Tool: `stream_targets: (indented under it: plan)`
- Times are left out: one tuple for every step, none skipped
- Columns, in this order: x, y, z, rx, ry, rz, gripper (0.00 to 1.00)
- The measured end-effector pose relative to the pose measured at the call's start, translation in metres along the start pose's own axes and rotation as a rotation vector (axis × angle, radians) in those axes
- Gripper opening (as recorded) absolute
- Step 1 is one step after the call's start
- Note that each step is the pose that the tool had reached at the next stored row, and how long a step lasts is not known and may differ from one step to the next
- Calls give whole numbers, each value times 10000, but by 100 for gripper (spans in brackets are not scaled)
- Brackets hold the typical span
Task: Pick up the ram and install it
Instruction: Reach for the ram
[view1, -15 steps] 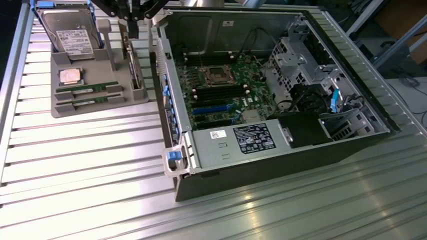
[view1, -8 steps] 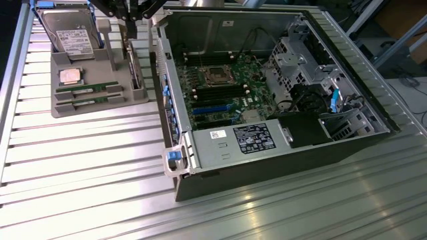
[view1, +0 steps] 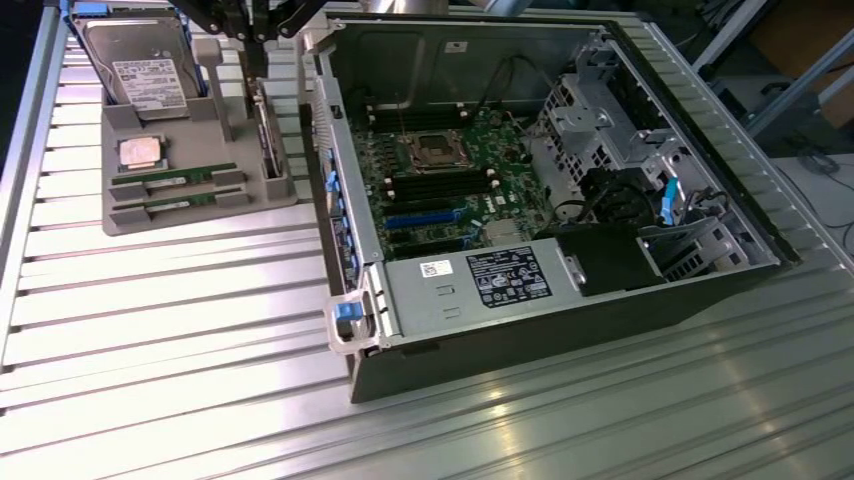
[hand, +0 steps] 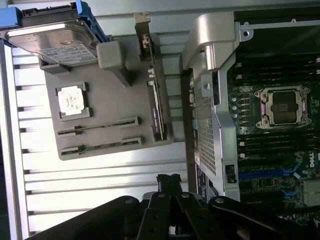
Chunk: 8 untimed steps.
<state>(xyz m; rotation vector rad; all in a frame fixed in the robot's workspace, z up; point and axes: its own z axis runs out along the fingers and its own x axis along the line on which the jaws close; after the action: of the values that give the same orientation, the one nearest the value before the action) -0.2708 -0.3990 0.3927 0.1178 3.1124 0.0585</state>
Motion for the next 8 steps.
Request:
stream_targets:
  plan:
    - [7, -1, 0, 2, 0, 0, 11]
    - [16, -1, 0, 2, 0, 0, 11]
    - [25, -2, -1, 5, 0, 0, 11]
    - [31, -2, -1, 6, 0, 0, 11]
    - [37, -3, -1, 7, 0, 0, 11]
    - [40, -3, -1, 8, -1, 0, 11]
    - [44, -3, -1, 9, 0, 0, 11]
    - [48, -4, -1, 10, -1, 0, 11]
